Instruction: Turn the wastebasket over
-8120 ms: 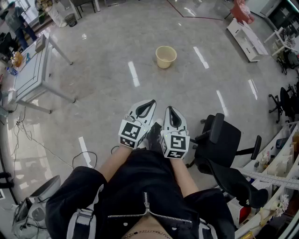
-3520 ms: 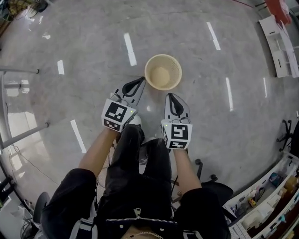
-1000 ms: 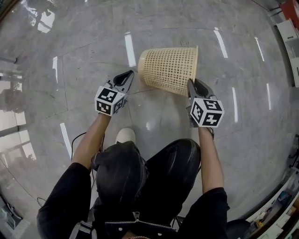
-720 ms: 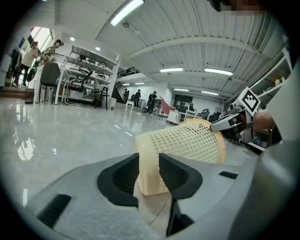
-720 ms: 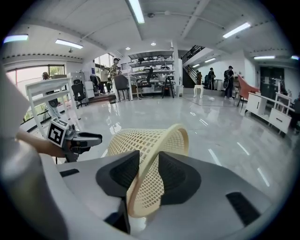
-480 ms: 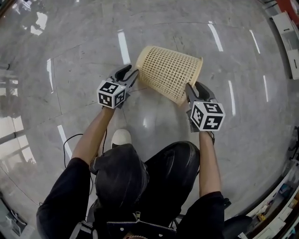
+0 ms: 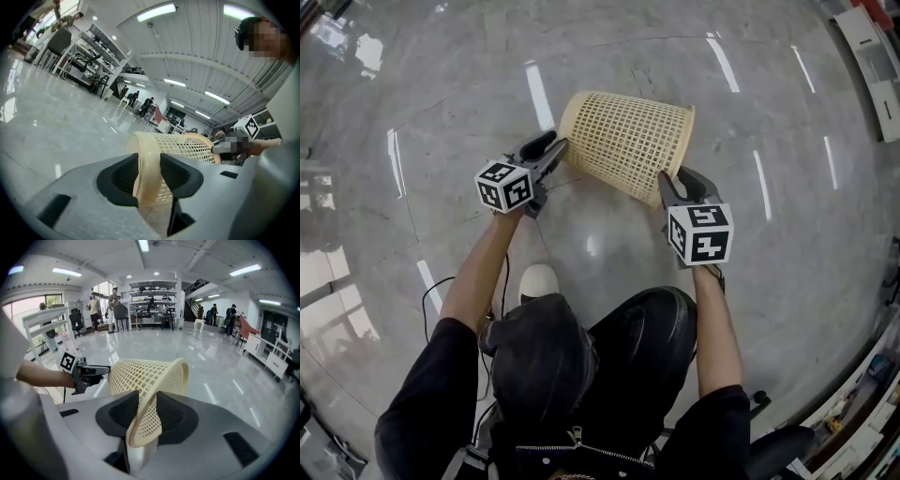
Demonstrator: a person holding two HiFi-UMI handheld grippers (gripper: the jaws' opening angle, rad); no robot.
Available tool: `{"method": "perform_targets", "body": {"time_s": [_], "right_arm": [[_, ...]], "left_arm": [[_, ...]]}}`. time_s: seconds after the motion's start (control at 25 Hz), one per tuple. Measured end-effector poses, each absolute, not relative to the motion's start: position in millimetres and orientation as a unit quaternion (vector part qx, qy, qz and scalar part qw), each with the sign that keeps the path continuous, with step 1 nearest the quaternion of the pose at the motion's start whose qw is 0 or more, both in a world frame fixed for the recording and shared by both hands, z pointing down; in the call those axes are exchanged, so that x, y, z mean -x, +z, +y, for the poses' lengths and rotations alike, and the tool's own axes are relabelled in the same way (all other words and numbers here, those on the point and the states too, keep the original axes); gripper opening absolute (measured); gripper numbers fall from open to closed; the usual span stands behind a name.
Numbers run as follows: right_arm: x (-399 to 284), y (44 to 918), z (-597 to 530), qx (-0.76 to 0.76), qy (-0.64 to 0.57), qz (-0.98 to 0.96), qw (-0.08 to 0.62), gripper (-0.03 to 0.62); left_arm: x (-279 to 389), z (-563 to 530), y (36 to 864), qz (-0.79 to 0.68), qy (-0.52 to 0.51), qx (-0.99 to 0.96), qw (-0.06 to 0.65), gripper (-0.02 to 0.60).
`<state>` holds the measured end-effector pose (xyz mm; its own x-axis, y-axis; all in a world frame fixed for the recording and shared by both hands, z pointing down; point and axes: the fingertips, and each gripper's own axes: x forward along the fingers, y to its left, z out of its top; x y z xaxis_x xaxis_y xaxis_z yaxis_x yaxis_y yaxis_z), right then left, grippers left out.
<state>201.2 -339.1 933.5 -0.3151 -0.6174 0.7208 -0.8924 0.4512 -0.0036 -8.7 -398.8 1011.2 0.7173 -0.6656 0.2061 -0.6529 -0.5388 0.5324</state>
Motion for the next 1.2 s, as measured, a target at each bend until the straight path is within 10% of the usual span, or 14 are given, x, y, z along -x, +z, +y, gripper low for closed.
{"method": "perform_targets", "body": {"time_s": [0.76,1.2], "right_arm": [[-154,953,-360,-0.427,0.307,-0.831,0.181,0.125],[-203,993,-360,-0.512,0.204,-0.765,0.333,0.158]], "left_arm": [[56,-420,847,-0.381,-0.029,-0.916,0.125,0.144],[-24,-399,824,-0.31,0.004,-0.947,0.083,0.114]]}}
